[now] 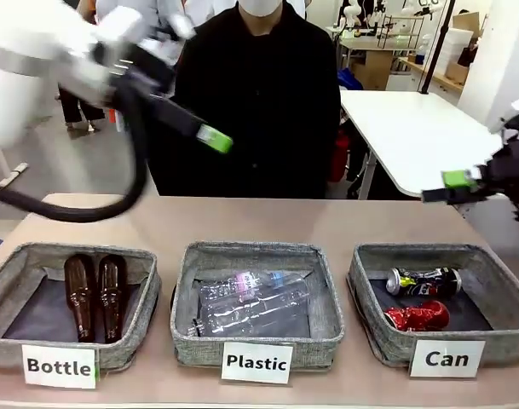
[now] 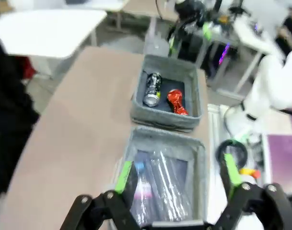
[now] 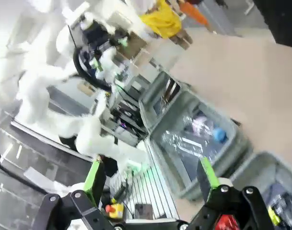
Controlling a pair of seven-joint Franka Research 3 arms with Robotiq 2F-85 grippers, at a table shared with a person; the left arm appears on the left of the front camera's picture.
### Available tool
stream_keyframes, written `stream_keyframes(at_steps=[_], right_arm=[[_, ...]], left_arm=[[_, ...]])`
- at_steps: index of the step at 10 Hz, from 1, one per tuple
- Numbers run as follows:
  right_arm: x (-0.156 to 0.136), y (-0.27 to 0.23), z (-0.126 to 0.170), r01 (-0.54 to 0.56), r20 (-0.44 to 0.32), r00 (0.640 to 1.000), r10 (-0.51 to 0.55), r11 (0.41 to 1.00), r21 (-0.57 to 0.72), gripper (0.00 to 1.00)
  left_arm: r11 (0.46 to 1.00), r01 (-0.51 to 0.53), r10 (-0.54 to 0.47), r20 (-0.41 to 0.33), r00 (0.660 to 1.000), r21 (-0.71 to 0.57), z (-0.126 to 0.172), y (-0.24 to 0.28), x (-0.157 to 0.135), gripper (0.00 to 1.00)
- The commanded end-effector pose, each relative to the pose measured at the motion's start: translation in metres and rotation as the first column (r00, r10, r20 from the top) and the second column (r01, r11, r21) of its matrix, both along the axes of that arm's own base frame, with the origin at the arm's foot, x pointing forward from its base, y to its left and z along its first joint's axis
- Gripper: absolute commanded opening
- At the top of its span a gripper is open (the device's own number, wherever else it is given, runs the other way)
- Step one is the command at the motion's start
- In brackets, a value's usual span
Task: Sort the can waste into the basket.
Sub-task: Pick up the can waste from the table and place it in the right Fabric basket.
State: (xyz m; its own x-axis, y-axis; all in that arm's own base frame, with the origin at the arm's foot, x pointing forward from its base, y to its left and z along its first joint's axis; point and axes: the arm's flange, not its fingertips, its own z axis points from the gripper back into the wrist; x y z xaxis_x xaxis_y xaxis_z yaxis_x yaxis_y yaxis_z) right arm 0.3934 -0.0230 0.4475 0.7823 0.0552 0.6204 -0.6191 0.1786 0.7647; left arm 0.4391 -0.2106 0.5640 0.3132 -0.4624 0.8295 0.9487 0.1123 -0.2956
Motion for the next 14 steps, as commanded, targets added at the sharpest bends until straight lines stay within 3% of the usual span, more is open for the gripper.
stream_keyframes(at_steps=[1,2,4,6,7,8,14], right_arm=[[0.019,0.021,-0.006,0.121,-0.049,0.992,-0.117,0.988,0.091,1.0],[0.027,0.03,-0.01,0.197,-0.08,0.978,-0.19,0.977,0.087,1.0],[0.034,0.029,-0.006,0.208,-0.076,0.976,-0.204,0.976,0.056,1.0],[0.029,0.017,-0.003,0.217,-0.059,0.974,-0.217,0.976,-0.006,1.0],[0.035,0.022,-0.014,0.195,-0.056,0.98,-0.192,0.979,0.063,1.0],[0.035,0.022,-0.014,0.195,-0.056,0.98,-0.192,0.979,0.063,1.0],[0.035,0.022,-0.014,0.195,-0.056,0.98,-0.192,0.979,0.063,1.0]], left_arm=[[0.98,-0.132,0.109,-0.153,0.982,-0.149,-0.022,0.096,-0.011,0.89],[0.954,-0.206,0.147,-0.26,0.954,-0.218,-0.039,0.15,-0.01,0.89],[0.869,-0.345,0.209,-0.37,0.905,-0.354,-0.08,0.235,-0.024,0.89],[0.731,-0.511,0.312,-0.445,0.84,-0.452,-0.118,0.303,-0.05,0.89],[0.705,-0.541,0.34,-0.451,0.825,-0.459,-0.133,0.319,-0.053,0.89],[0.81,-0.457,0.279,-0.443,0.852,-0.368,-0.113,0.298,-0.046,0.89],[0.81,-0.457,0.279,-0.443,0.852,-0.368,-0.113,0.298,-0.046,0.89]])
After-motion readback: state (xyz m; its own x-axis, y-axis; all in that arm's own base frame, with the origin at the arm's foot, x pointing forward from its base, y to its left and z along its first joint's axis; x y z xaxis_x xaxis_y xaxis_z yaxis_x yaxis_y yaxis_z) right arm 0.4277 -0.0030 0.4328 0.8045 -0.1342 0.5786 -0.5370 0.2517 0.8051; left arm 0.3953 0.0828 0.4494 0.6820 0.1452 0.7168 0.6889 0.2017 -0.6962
